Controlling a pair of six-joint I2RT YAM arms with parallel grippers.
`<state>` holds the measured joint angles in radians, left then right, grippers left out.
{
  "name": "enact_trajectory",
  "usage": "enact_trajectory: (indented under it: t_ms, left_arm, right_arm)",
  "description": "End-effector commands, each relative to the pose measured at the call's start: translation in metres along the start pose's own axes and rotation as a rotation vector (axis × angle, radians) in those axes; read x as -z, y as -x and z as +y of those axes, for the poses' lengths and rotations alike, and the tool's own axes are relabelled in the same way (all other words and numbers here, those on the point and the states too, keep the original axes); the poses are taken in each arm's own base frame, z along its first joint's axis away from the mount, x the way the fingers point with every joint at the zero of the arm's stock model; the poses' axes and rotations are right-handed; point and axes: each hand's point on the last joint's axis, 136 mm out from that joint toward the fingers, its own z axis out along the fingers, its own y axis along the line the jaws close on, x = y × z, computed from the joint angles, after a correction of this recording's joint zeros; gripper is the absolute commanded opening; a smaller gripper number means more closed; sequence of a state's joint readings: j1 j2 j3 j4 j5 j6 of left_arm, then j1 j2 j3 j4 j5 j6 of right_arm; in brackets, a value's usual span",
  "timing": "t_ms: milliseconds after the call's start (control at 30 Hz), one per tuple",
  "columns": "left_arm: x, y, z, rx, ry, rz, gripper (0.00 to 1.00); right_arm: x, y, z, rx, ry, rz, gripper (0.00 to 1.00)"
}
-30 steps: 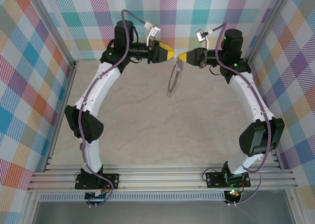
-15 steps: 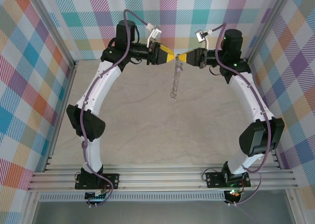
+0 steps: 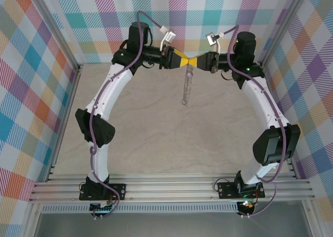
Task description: Put the keys on the keyring
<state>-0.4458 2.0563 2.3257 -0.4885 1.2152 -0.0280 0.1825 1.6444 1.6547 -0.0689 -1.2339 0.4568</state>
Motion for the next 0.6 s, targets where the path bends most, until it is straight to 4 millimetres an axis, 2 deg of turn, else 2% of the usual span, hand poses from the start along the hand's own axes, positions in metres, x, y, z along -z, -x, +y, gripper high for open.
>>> enact_trajectory:
  t_ms: [0,167,233,567]
  left_arm:
    - [-0.005,0.003,-0.016,-0.035,-0.056,0.008,0.25]
    - [-0.008,0.002,-0.021,-0.039,-0.080,0.013,0.05]
    - [-0.009,0.001,-0.025,-0.039,-0.098,0.017,0.00]
    - [-0.011,0.000,-0.037,-0.057,-0.118,0.029,0.00]
  right_arm:
    - [0.000,0.000,0.005,0.038,0.026,0.005,0.00]
    - [0.000,0.000,0.003,0.034,0.024,0.004,0.00]
    - [0.000,0.001,0.003,0.036,0.021,0.002,0.00]
    - [0.000,0.005,-0.001,0.030,-0.005,-0.018,0.00]
